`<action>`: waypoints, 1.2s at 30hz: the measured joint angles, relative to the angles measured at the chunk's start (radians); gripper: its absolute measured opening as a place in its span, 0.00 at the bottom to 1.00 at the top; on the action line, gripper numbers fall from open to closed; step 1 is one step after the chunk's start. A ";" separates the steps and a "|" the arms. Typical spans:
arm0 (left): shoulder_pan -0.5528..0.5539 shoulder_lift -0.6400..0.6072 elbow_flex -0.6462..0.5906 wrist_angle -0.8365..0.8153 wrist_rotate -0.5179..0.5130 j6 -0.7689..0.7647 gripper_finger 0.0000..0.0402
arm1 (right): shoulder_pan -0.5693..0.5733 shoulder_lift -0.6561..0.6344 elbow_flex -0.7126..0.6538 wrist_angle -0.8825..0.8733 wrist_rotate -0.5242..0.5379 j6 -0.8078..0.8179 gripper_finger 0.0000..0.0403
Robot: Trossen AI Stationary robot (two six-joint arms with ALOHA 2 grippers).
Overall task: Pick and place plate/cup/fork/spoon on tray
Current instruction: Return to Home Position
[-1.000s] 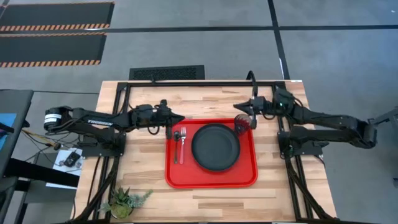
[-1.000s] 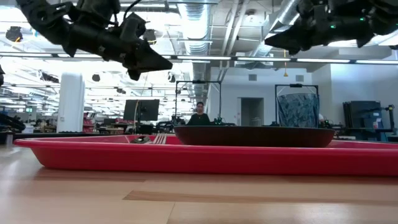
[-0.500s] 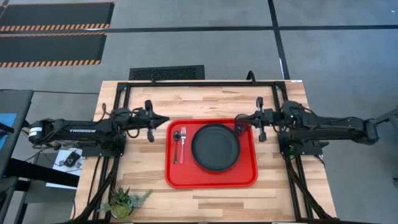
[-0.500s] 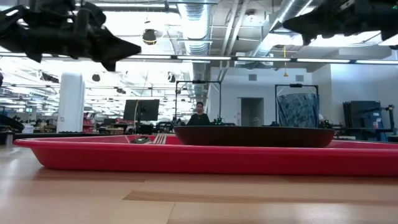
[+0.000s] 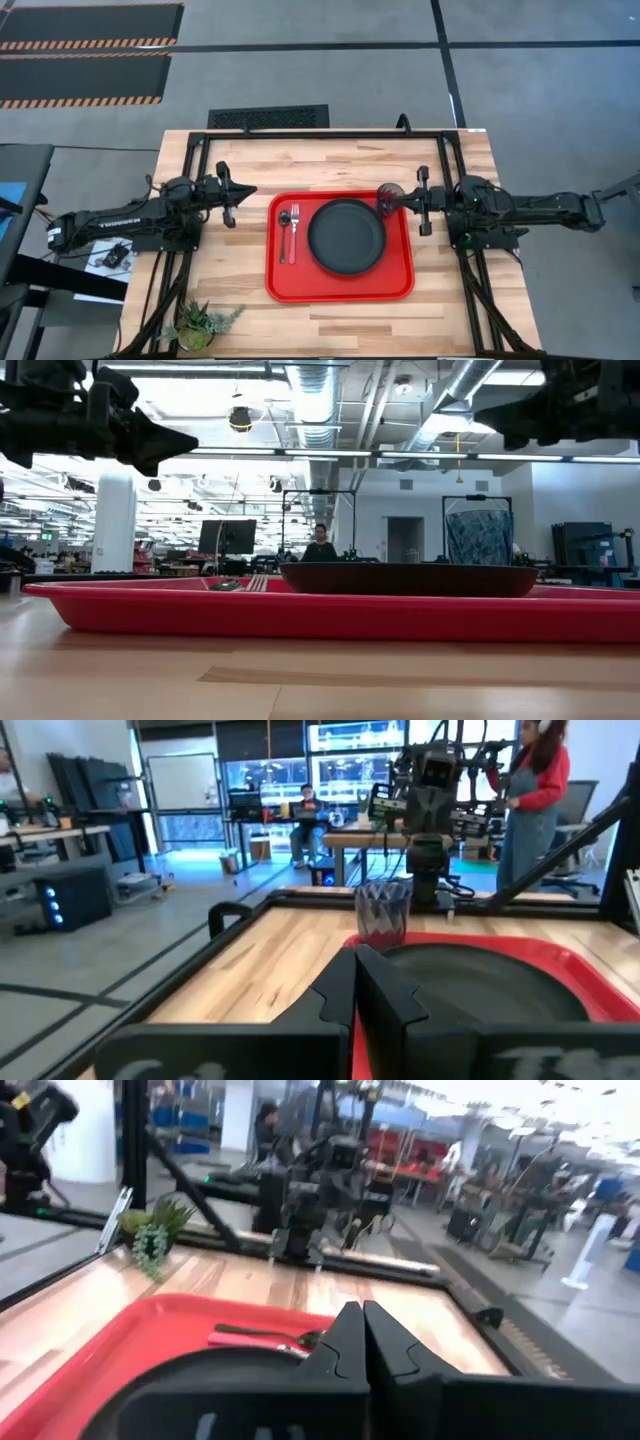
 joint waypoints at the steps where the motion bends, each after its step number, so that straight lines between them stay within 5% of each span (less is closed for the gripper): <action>1: 0.005 -0.019 0.000 -0.018 0.004 0.006 0.00 | -0.005 -0.031 -0.016 0.001 0.000 0.001 0.00; 13: 0.064 -0.204 0.000 -0.177 0.038 -0.021 0.00 | -0.064 -0.425 -0.102 -0.203 0.012 0.055 0.00; 26: 0.086 -0.286 -0.050 -0.190 0.030 -0.050 0.00 | -0.103 -0.421 -0.181 -0.171 0.022 0.118 0.00; 36: 0.085 -0.310 -0.051 -0.258 0.154 -0.089 0.00 | -0.102 -0.422 -0.181 -0.192 0.046 0.155 0.01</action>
